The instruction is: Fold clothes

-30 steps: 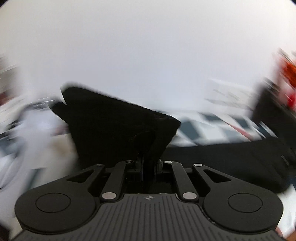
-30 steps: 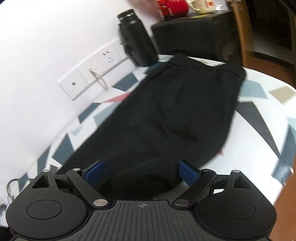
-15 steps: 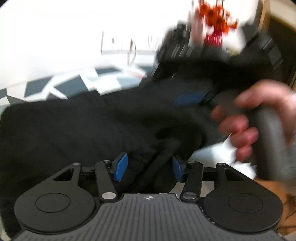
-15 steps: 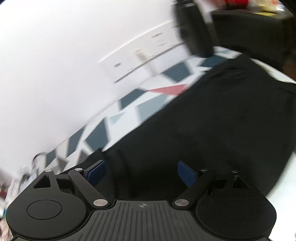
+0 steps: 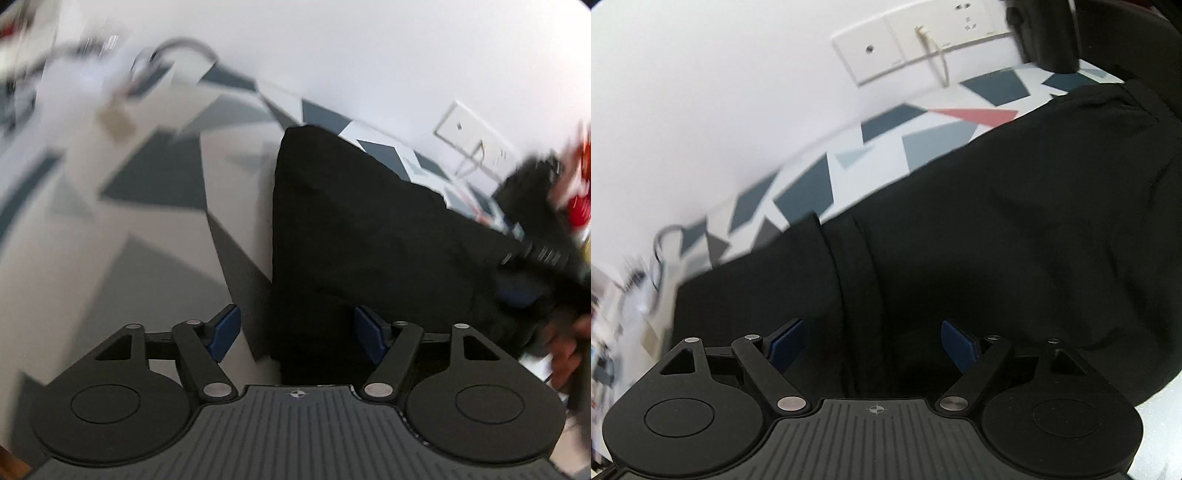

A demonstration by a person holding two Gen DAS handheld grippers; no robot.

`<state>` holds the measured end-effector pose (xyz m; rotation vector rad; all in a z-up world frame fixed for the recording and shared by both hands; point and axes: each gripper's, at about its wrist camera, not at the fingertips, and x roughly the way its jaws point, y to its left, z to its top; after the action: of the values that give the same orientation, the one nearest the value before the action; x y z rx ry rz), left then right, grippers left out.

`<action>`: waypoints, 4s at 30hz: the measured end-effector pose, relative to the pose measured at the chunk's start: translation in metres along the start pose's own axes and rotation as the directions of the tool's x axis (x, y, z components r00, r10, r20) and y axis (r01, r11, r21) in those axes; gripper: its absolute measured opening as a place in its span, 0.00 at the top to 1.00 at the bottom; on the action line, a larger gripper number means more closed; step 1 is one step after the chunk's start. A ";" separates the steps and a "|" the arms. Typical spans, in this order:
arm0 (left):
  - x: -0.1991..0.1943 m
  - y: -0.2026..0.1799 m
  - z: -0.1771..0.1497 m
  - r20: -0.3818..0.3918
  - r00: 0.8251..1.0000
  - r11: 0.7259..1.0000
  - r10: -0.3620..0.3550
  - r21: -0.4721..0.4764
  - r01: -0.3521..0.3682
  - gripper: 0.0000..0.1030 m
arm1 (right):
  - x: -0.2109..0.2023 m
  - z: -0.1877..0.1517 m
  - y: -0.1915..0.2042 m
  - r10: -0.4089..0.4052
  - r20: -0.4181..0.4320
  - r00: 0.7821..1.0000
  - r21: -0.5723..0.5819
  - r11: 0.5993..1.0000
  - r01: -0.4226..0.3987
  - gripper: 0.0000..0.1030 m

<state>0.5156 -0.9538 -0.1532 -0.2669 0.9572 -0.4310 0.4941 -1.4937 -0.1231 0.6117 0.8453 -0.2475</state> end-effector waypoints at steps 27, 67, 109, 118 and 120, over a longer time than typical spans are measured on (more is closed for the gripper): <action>-0.058 0.075 0.049 0.137 0.914 0.922 0.381 0.017 -0.387 0.62 | 0.015 -0.043 0.138 0.275 -0.008 0.961 -0.046 0.960 -0.275 0.49; 0.060 -0.134 -0.006 -0.333 0.943 0.884 0.027 0.449 0.133 0.29 | -0.089 -0.017 -0.197 -0.216 0.273 0.938 0.580 0.814 0.019 0.64; 0.147 -0.222 0.016 -0.144 0.939 0.903 0.311 0.352 -0.245 0.00 | -0.047 0.030 -0.210 -0.154 0.319 0.935 0.357 0.934 0.032 0.59; 0.146 -0.221 0.011 -0.122 0.945 0.899 0.304 0.365 -0.242 0.00 | -0.048 0.034 -0.234 -0.028 0.328 0.944 0.467 0.874 -0.137 0.41; 0.146 -0.221 0.010 -0.110 0.946 0.898 0.306 0.362 -0.248 0.00 | -0.045 0.037 -0.237 -0.011 0.339 0.941 0.486 0.858 -0.166 0.34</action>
<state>0.5444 -1.2165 -0.1648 0.2281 1.0440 -0.3520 0.3840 -1.7072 -0.1661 1.0673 0.4170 -0.4950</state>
